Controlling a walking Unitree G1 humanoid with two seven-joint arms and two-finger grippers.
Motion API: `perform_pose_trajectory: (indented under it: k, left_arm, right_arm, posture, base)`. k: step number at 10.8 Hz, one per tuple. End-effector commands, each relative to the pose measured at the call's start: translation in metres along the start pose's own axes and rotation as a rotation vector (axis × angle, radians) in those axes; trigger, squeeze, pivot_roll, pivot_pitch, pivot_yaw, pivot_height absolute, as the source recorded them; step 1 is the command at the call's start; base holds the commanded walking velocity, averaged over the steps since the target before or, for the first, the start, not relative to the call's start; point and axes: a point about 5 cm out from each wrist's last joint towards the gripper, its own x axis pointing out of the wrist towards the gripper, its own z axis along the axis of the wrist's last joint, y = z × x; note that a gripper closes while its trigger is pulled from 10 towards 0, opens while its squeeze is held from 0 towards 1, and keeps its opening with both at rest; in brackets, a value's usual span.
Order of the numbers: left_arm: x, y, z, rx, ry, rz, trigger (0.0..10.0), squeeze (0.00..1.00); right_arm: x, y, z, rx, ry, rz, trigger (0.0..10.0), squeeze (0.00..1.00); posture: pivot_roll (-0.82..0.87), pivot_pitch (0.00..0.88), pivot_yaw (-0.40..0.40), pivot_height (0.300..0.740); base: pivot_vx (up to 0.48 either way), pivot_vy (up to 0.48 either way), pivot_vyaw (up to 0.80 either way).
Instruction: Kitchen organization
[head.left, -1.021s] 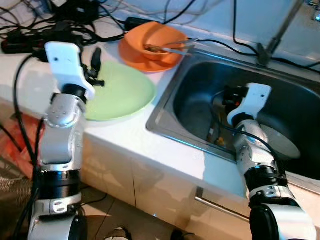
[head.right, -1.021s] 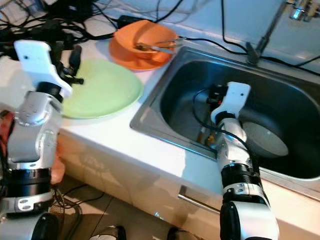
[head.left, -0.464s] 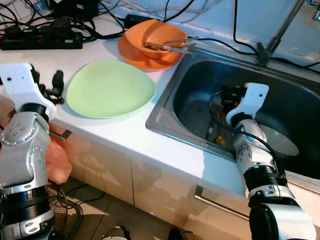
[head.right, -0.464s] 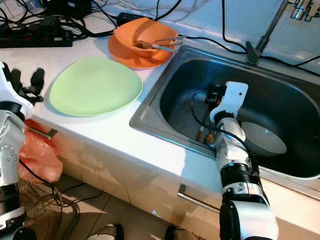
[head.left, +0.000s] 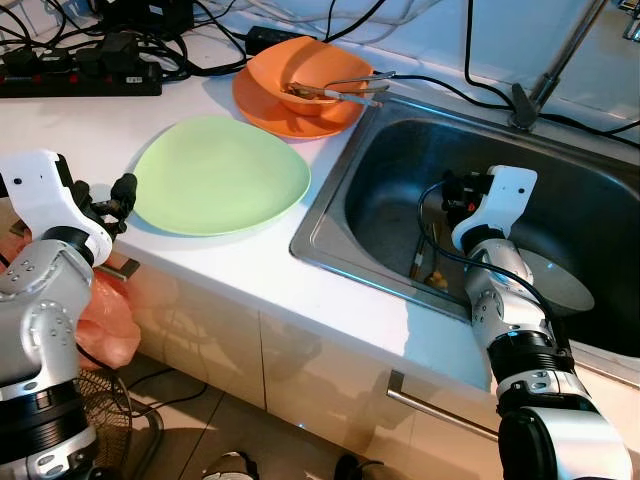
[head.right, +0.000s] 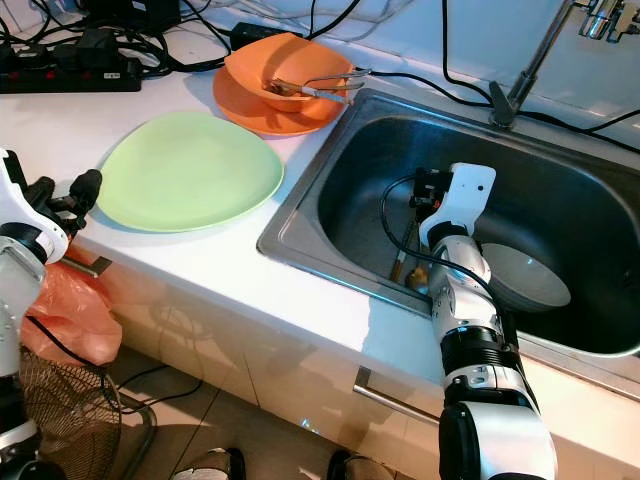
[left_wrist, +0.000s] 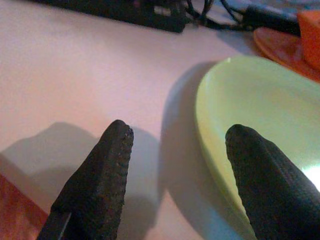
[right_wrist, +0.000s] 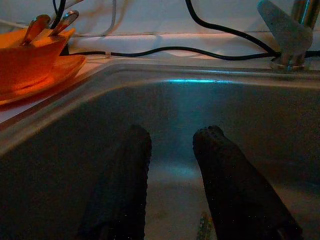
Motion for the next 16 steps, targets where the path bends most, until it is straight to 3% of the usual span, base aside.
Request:
perform_pose_trajectory:
  k: [1, 2, 5, 7, 10, 14, 16]
  left_arm:
    - [-0.003, -0.004, 0.004, -0.027, 0.022, -0.03, 10.0, 0.0]
    - [-0.003, -0.007, 0.003, -0.062, 0.047, -0.05, 10.0, 0.0]
    - [0.001, -0.015, 0.004, -0.284, 0.068, -0.106, 10.0, 0.0]
    - [0.001, -0.02, 0.007, -0.364, 0.074, -0.129, 10.0, 0.0]
    - [0.006, -0.03, -0.006, -0.501, 0.122, -0.2, 10.0, 0.0]
    - [0.002, -0.063, -0.033, -0.561, 0.236, -0.271, 10.0, 0.0]
    - [0.004, -0.091, -0.04, -0.595, 0.28, -0.338, 10.0, 0.0]
  right_arm:
    - [-0.002, -0.003, -0.006, 0.006, 0.031, -0.008, 10.0, 0.0]
    - [-0.002, -0.003, -0.006, 0.007, 0.029, -0.009, 10.0, 0.0]
    - [-0.002, -0.002, -0.005, 0.01, 0.025, -0.009, 10.0, 0.0]
    - [-0.002, -0.002, -0.005, 0.011, 0.023, -0.009, 10.0, 0.0]
    - [-0.002, 0.0, -0.005, 0.01, 0.019, -0.004, 10.0, 0.0]
    - [-0.003, 0.0, -0.006, 0.011, 0.022, -0.005, 10.0, 0.0]
    - [-0.003, 0.001, -0.007, 0.009, 0.023, -0.004, 10.0, 0.0]
  posture:
    - [0.1, 0.137, -0.073, 0.74]
    - [0.1, 0.133, -0.07, 0.74]
    - [0.1, 0.126, -0.06, 0.74]
    - [0.1, 0.12, -0.056, 0.74]
    - [0.09, 0.117, -0.048, 0.74]
    - [0.09, 0.13, -0.049, 0.74]
    - [0.09, 0.128, -0.047, 0.74]
  base:
    - [0.0, 0.0, 0.0]
    - [0.0, 0.0, 0.0]
    - [0.0, 0.0, 0.0]
    - [0.0, 0.0, 0.0]
    - [0.0, 0.0, 0.0]
    - [0.0, 0.0, 0.0]
    - [0.0, 0.0, 0.0]
